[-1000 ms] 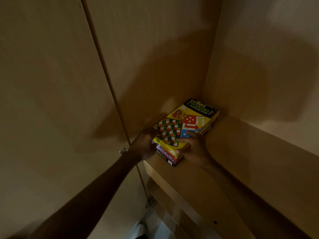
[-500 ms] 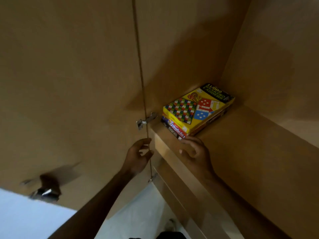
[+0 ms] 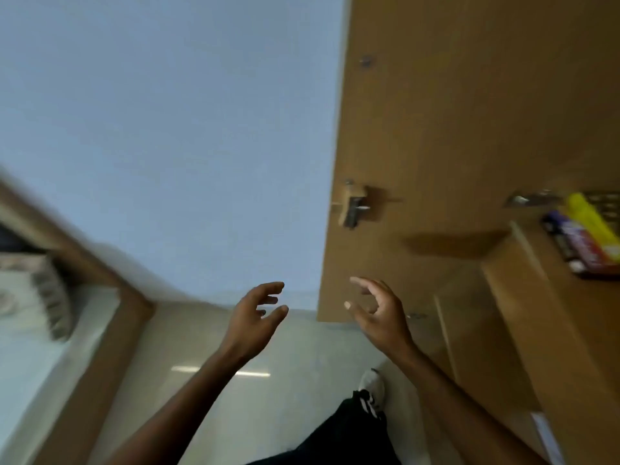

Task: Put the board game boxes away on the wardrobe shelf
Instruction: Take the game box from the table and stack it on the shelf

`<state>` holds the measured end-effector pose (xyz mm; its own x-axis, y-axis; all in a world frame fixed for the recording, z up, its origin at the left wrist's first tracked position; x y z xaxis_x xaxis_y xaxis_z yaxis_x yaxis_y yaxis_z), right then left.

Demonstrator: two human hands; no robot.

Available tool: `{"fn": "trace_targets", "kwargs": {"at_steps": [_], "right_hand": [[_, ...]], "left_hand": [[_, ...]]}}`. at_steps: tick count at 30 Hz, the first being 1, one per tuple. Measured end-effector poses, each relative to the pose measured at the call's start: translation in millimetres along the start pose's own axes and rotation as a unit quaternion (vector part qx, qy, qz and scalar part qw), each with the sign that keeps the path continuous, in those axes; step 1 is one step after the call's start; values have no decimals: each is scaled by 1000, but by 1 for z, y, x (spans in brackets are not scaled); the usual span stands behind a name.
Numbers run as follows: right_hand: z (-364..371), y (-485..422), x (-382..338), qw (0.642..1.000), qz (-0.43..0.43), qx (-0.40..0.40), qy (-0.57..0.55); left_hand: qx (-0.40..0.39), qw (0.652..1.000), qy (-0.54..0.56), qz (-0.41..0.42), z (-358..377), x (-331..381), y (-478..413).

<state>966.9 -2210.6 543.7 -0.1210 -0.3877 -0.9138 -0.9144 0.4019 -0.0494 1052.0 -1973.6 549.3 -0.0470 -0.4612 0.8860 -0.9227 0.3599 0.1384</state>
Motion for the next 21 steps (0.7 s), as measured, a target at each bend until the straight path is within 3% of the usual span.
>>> {"fn": "trace_targets", "kwargs": {"at_steps": [5,10,15,21], "right_hand": [[140,21,-60,984,-38,-168,-33],[268,47,-121,934,-108,-341,-19],[392,85,-182,846,-183,-501,-5],[527,173,-246,707,-259,-658,-11]], "left_hand": [[161,983,6,-86,-114,-69,88],[329,929,29,-168,-194,-118,181],[474,843,54,-249,-243,-163,269],[611,712,97,-333,-279,-193,370]]}}
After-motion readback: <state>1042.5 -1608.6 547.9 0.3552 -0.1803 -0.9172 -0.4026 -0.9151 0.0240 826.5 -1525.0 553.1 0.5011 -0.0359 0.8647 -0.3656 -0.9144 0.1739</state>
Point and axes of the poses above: each hand's wrist, its own y-axis away from the middle knuckle, its own z-axis out of the palm, x = y × z, the point moved 1 cm from there along -y, towards the middle knuckle, and after that the axes turned 5 degrees about -y, right-handed, at the moved point
